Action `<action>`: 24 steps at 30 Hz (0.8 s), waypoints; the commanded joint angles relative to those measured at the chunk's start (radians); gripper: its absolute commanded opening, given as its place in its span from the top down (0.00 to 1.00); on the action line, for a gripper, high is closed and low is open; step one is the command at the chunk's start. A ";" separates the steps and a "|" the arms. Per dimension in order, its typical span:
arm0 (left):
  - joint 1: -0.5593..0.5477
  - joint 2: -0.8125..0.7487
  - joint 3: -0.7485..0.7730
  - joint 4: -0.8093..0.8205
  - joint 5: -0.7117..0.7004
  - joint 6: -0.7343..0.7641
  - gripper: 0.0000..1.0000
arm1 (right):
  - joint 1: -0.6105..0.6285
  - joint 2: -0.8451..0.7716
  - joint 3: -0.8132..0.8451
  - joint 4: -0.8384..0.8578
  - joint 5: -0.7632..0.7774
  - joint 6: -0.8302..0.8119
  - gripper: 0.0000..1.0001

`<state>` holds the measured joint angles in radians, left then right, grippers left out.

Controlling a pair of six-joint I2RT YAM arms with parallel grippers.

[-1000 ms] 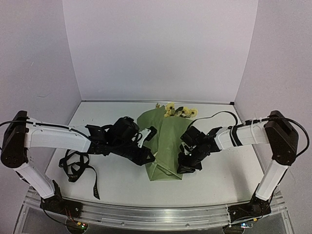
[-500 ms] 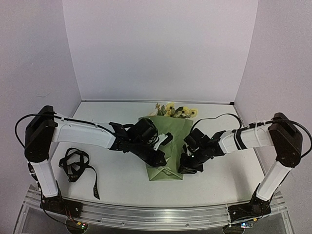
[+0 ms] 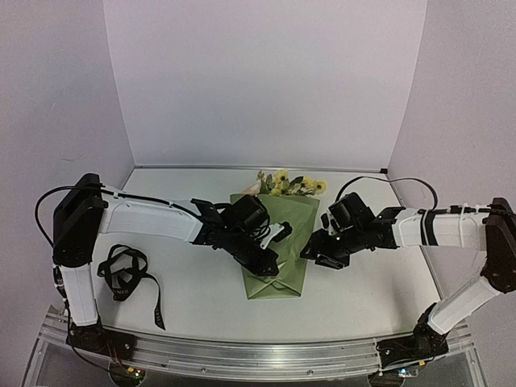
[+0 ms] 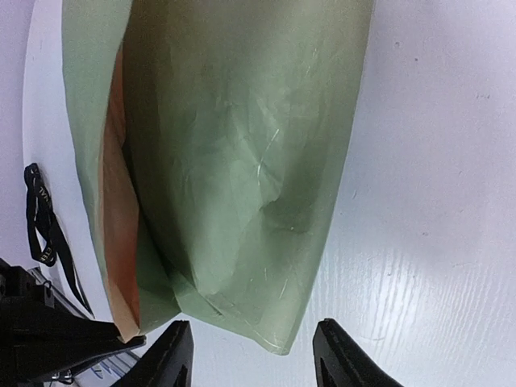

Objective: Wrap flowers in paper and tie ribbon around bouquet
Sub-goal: Fold the 2/3-folded wrapping paper at the center of the board.

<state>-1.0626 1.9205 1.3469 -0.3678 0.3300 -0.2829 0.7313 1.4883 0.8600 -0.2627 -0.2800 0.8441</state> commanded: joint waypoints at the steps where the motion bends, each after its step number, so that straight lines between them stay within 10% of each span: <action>1: -0.006 0.020 0.055 -0.007 0.014 0.024 1.00 | -0.021 -0.028 0.051 0.045 0.027 -0.005 0.42; 24: -0.012 0.035 0.081 -0.031 0.021 0.039 1.00 | -0.036 0.046 0.109 0.177 0.046 0.016 0.41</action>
<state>-1.0666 1.9589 1.3872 -0.3945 0.3408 -0.2604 0.6998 1.4772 0.9022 -0.1267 -0.2446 0.8469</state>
